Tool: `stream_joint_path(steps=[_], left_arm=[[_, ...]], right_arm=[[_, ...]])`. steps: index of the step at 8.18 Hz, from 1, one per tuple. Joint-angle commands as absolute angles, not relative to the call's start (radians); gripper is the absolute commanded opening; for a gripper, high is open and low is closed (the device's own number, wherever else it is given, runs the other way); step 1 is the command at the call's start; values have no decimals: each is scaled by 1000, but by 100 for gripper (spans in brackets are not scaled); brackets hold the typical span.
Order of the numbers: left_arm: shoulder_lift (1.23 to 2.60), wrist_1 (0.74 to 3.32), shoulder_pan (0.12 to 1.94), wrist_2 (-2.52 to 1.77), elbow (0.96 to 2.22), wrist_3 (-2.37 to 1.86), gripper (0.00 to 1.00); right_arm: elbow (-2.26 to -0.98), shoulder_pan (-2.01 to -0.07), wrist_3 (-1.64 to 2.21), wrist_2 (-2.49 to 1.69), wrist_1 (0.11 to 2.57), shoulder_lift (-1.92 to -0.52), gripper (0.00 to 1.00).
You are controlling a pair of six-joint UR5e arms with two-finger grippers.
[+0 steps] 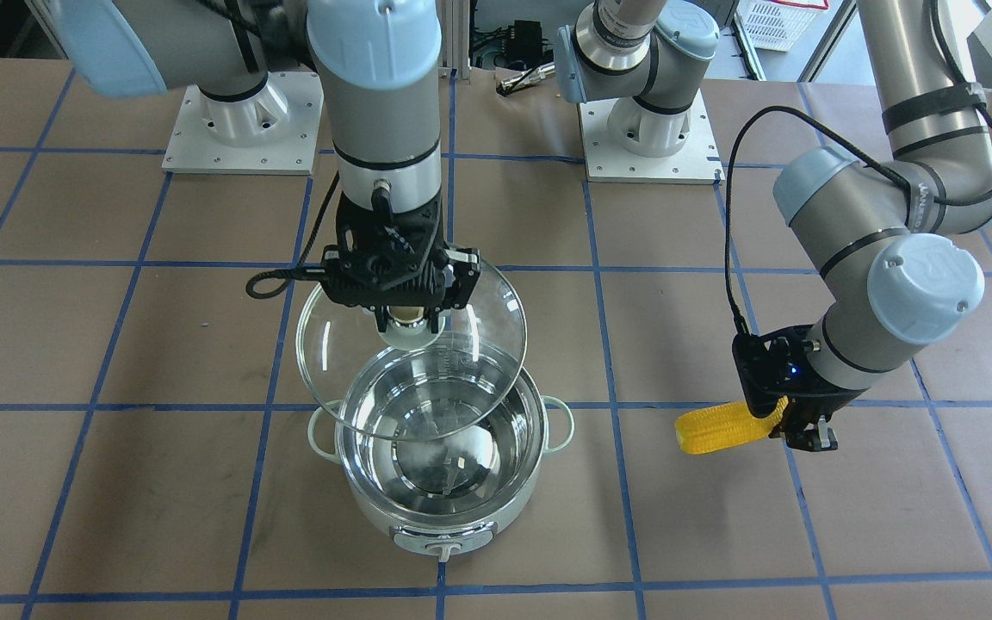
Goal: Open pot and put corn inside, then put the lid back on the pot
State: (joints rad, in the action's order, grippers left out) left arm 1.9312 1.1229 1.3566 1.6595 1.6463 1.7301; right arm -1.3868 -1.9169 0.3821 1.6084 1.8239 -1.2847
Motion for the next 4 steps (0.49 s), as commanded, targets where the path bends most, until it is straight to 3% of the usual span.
stream_joint_path(steps=[1, 4], left_arm=[[1804, 1218, 1437, 1661, 1643, 1724, 0], [1758, 1217, 1616, 1638, 1635, 1611, 0]], right_arm=[[-1388, -1891, 376, 1537, 1642, -1425, 35], [-1388, -1853, 278, 1554, 1586, -1459, 35]])
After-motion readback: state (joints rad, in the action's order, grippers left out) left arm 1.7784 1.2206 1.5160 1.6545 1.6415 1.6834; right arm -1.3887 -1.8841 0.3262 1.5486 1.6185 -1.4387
